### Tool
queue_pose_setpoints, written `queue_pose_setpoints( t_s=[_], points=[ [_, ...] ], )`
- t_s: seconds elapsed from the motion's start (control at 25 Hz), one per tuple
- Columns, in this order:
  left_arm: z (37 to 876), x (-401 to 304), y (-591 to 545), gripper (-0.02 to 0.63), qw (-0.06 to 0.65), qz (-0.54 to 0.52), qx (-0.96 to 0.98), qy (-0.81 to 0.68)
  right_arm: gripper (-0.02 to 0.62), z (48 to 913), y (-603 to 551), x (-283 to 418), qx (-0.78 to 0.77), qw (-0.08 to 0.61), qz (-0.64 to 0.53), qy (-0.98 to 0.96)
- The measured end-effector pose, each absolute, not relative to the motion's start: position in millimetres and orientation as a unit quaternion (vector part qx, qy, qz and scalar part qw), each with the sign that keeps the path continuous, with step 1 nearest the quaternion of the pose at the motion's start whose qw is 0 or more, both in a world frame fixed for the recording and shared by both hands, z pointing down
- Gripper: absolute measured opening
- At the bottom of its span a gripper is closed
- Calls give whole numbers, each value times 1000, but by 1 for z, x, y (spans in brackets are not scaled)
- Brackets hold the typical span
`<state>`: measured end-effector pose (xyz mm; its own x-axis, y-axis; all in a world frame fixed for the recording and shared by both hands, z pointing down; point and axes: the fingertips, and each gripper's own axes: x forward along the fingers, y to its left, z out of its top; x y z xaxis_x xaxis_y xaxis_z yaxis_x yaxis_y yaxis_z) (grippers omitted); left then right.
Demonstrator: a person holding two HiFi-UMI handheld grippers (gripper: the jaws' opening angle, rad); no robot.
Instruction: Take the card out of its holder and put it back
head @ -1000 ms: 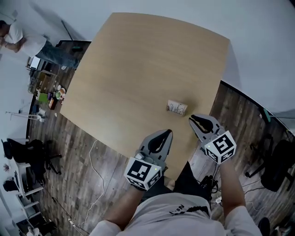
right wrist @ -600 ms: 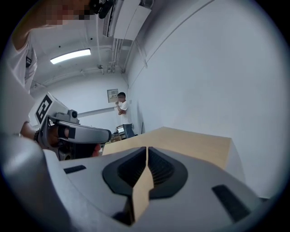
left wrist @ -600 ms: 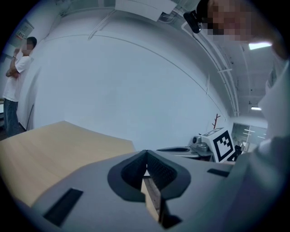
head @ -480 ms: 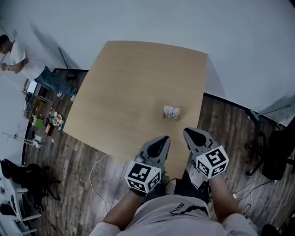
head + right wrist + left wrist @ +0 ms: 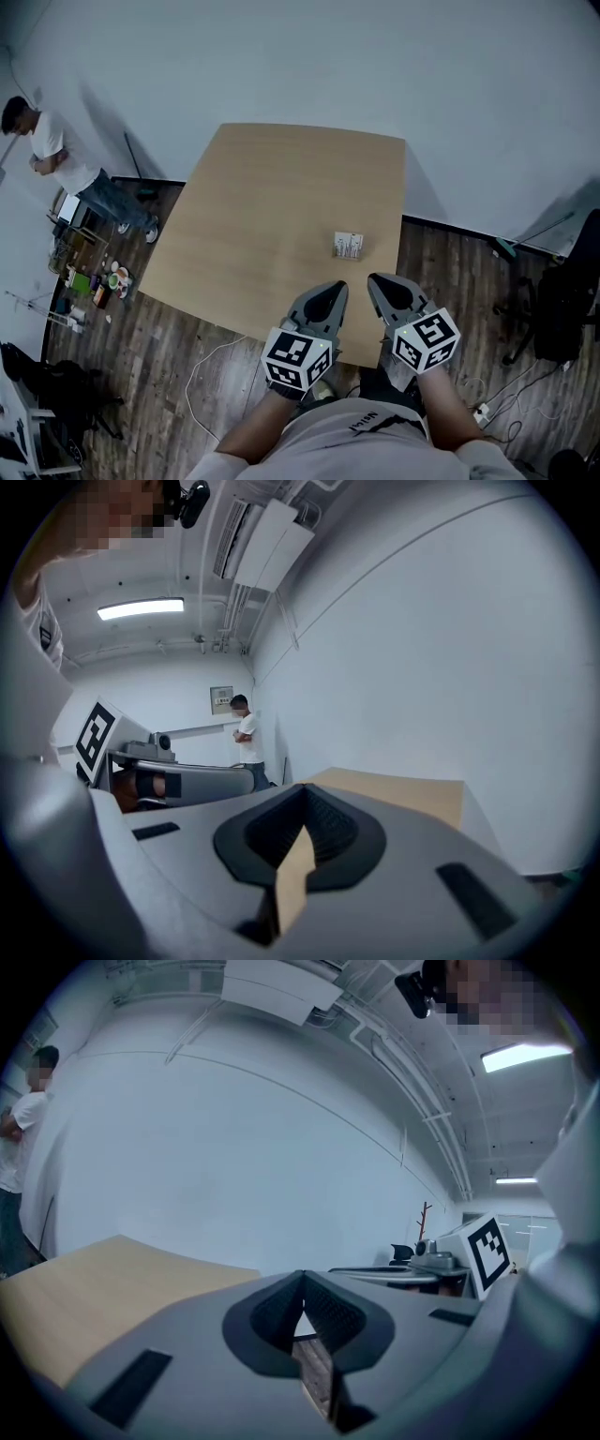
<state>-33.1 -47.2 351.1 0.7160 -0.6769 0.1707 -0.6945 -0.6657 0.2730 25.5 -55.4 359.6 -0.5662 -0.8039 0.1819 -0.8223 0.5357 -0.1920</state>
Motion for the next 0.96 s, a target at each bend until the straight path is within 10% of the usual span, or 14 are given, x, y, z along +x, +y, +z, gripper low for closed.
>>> queue_pose_setpoints(
  t_s=[0.96],
  points=[
    [342,-46,-53,12,154,11,909,-387,14,344,-64,15,455,37,103,-884]
  ],
)
